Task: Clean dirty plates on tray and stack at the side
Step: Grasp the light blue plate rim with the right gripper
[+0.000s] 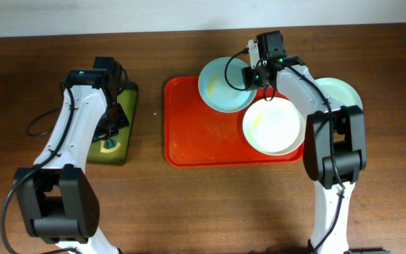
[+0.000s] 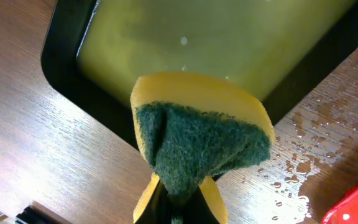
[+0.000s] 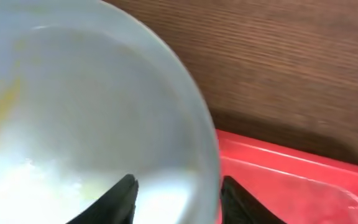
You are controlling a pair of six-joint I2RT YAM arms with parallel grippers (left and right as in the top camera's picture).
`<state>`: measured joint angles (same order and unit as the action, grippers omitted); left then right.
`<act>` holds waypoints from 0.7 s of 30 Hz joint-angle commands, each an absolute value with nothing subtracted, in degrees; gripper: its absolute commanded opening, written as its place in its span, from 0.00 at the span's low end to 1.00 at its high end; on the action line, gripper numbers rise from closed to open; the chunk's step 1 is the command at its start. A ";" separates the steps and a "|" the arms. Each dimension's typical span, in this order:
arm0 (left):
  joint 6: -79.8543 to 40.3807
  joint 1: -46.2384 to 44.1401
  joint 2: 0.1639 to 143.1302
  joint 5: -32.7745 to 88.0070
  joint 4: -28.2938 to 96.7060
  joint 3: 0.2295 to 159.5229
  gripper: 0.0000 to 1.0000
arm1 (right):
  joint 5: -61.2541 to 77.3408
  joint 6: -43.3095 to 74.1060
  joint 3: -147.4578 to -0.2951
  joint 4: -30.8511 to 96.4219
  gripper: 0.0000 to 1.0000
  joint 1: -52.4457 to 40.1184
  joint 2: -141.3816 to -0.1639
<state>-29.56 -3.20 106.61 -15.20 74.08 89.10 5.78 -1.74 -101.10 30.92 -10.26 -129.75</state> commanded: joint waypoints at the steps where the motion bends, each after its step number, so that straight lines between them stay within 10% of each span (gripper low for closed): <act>1: -28.99 -3.20 105.19 -15.18 73.97 88.86 0.00 | 8.80 -1.50 -101.80 30.76 0.44 -10.52 -131.04; 5: -29.02 -3.20 105.19 -15.18 73.97 88.86 0.00 | 6.87 -1.48 -101.80 30.83 0.56 -10.50 -131.90; 12: -28.99 -3.20 105.19 -15.18 73.95 88.86 0.00 | 23.70 0.97 -101.82 32.18 0.04 -10.61 -132.46; 21: -29.04 -3.20 105.19 -15.18 73.28 88.84 0.00 | 26.24 3.90 -101.95 52.66 0.04 -15.46 -131.59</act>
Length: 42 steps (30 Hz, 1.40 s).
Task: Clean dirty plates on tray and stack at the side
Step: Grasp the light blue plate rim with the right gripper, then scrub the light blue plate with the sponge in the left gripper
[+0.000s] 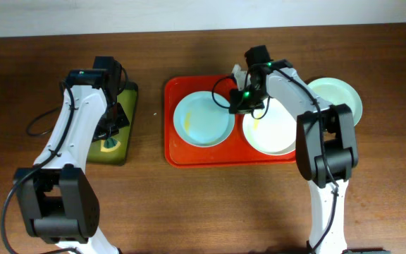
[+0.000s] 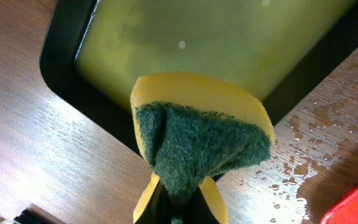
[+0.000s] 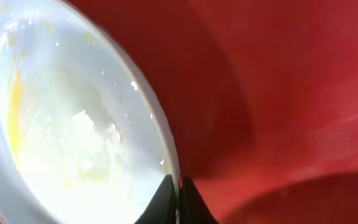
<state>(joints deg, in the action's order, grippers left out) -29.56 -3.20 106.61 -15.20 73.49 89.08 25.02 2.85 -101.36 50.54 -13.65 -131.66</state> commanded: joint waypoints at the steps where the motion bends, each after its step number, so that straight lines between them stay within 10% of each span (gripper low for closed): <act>1: -29.02 -3.20 105.19 -15.18 73.21 88.84 0.00 | 24.97 3.92 -101.95 53.23 0.04 -16.16 -131.59; 15: -29.91 -3.18 105.32 -15.81 60.16 88.84 0.00 | 2.33 12.14 -104.53 63.29 0.04 -19.84 -131.28; 32: -29.85 3.44 125.86 -6.17 53.12 86.98 0.00 | 10.96 14.48 -104.14 57.60 0.04 -19.92 -131.52; 42: -21.61 3.38 119.57 -2.24 71.90 109.78 0.00 | 11.00 14.50 -104.05 57.39 0.04 -19.94 -131.52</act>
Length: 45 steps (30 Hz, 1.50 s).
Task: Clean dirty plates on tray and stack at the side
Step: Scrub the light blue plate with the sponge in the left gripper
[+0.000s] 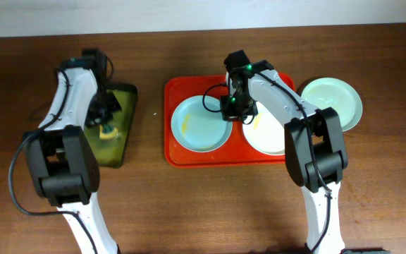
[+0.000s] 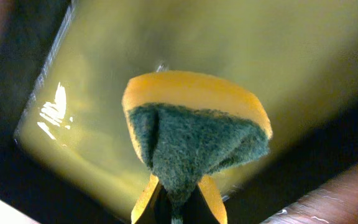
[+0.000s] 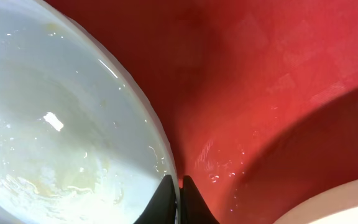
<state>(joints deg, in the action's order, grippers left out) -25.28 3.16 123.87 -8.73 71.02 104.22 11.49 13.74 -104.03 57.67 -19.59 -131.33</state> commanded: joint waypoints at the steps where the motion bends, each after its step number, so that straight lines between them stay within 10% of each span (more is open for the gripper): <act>1: -19.55 3.38 118.10 2.46 71.64 110.10 0.00 | 11.00 14.48 -104.05 57.21 0.04 -19.94 -131.52; 21: -27.38 -22.70 117.67 11.46 41.28 85.14 0.00 | 11.35 14.48 -104.05 55.20 0.04 -22.11 -131.57; 34: -27.16 -21.63 117.60 -13.45 46.83 83.44 0.00 | 11.33 14.44 -104.05 55.33 0.04 -22.11 -131.57; 45: -30.22 -20.23 121.08 7.25 44.25 91.92 0.00 | 11.35 14.46 -104.03 54.54 0.04 -22.11 -131.57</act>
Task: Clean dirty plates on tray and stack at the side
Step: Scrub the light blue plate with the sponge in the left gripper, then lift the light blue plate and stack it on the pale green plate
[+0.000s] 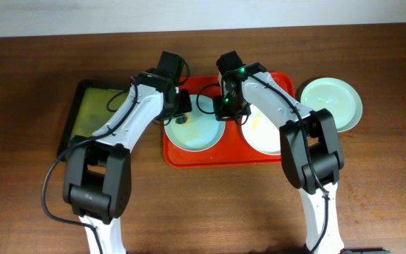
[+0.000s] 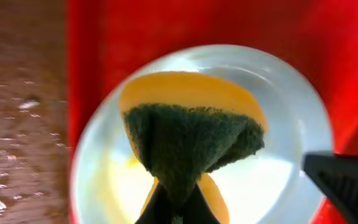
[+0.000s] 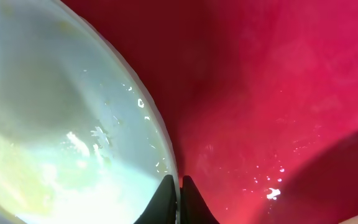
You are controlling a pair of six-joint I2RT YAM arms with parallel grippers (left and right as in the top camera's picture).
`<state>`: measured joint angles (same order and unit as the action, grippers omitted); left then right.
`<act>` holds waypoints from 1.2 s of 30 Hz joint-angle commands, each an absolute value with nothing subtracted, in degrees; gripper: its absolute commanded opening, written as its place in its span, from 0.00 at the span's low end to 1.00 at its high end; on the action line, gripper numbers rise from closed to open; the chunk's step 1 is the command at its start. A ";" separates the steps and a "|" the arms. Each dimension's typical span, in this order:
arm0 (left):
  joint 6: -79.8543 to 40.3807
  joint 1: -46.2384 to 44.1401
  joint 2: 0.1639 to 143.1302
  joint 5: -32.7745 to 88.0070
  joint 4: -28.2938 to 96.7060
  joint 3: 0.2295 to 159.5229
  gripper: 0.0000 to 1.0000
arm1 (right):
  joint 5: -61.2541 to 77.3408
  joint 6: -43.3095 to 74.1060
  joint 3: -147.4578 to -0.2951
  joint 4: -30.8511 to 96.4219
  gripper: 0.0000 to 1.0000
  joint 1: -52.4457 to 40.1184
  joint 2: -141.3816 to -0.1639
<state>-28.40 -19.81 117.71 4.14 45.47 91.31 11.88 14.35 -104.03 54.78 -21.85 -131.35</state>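
A pale blue dirty plate [image 1: 197,130] lies on the left half of the red tray [image 1: 189,156]. My right gripper [image 1: 225,107] is shut on this plate's right rim [image 3: 160,134]. My left gripper [image 1: 182,113] is shut on a yellow sponge with a green scouring face [image 2: 188,140], which hangs over the plate [image 2: 278,93], yellow smears showing beneath it. A second dirty white plate [image 1: 268,134] sits on the tray's right half. A clean pale green plate [image 1: 331,104] rests on the table to the right of the tray.
A black tray of yellowish wash water [image 1: 90,116] stands on the table to the left of the red tray. Water drops wet the wood [image 2: 17,155] beside the tray.
My left gripper has moved with the sponge from the wash tray at the left to a spot over the blue plate. The right gripper still pinches the plate's rim.
At first my right gripper was open around the blue plate's rim at the tray's back edge, while the left held the sponge by the wash tray. Then the plate lay flat on the tray's left half, pinched. The sponge was then over the water, now over the plate.
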 commanded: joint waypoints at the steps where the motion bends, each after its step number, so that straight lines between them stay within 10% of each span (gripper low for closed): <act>1: -30.39 -20.34 122.41 7.75 43.92 91.92 0.00 | 11.35 14.48 -104.03 54.46 0.04 -22.11 -131.57; 18: -29.95 -15.73 112.42 -19.59 61.12 96.12 0.00 | 8.88 12.88 -106.45 57.71 0.04 -22.13 -130.72; 36: -29.95 -2.04 94.26 -22.04 80.07 95.77 0.00 | -67.96 -7.01 -136.73 80.97 0.04 -46.00 -123.04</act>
<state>-29.65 -3.70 94.61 -22.72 79.92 95.68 -53.25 -0.12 -135.96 80.86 -42.46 -123.42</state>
